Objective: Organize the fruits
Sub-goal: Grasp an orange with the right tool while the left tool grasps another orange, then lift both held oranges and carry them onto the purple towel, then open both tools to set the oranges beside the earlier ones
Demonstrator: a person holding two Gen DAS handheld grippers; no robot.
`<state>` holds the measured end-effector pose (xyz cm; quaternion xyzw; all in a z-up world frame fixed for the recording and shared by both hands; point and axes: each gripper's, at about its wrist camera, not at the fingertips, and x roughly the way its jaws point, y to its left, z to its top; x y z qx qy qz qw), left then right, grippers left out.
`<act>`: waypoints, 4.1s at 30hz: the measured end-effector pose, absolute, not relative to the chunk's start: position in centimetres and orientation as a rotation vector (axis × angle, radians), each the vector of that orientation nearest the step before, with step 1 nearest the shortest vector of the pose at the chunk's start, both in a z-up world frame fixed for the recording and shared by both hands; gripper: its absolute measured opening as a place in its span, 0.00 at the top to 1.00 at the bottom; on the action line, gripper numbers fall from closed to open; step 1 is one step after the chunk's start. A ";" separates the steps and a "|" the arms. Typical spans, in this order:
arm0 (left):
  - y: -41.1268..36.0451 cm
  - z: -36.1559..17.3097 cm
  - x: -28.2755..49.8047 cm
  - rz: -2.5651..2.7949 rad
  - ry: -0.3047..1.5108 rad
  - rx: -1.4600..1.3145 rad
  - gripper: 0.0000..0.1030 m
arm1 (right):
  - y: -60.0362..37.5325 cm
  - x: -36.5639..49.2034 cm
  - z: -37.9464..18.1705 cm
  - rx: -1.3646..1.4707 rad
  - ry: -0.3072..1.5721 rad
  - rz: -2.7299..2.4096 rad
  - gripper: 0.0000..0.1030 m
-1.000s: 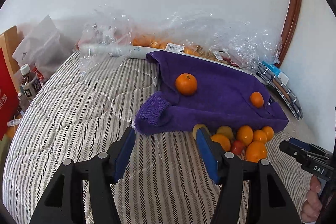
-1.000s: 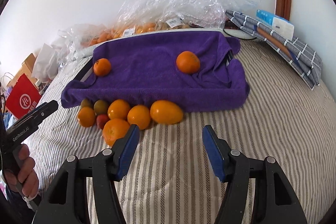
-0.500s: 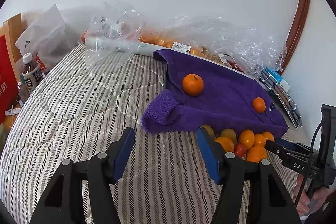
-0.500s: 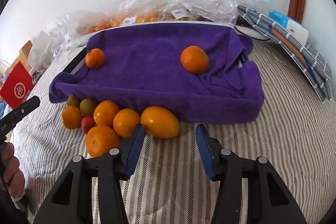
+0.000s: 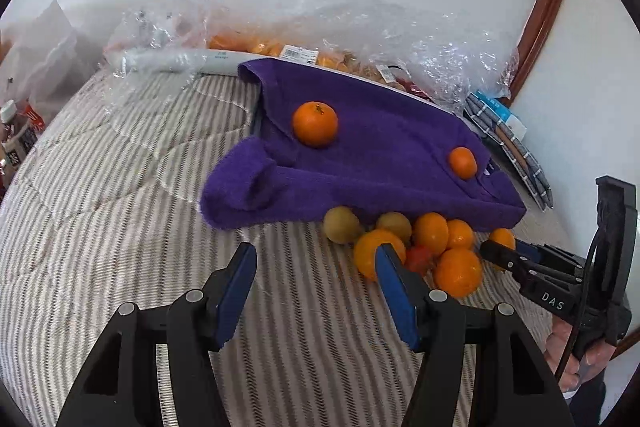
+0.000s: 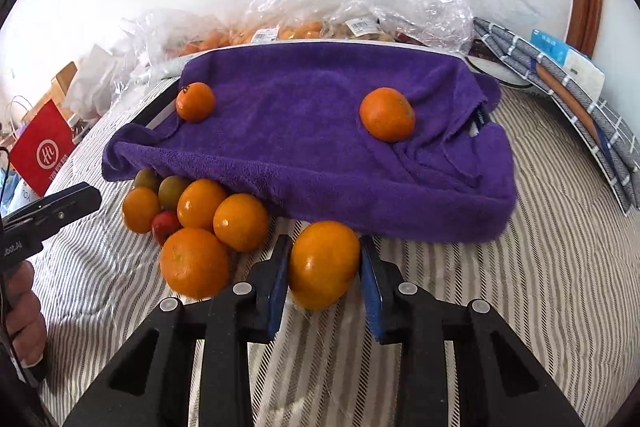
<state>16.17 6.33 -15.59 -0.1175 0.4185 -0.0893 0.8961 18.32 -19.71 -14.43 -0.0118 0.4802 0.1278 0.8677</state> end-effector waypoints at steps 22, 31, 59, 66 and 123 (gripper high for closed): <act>4.5 -15.8 16.4 -0.281 0.847 -0.396 0.68 | -21.8 16.1 -13.8 0.003 0.960 0.266 0.68; 5.5 -14.9 16.0 -0.228 0.784 -0.423 0.68 | -22.9 15.8 -13.4 0.061 0.929 0.271 0.68; 5.5 -10.4 22.9 -0.106 0.644 -0.313 0.68 | -22.3 22.9 -7.3 0.086 0.753 0.213 0.68; 5.7 -13.1 23.6 -0.111 0.730 -0.314 0.68 | -23.1 24.5 -11.7 0.121 0.855 0.233 0.68; 3.4 -12.6 23.0 -0.130 0.719 -0.219 0.52 | -20.8 16.9 -9.4 0.056 0.877 0.213 0.51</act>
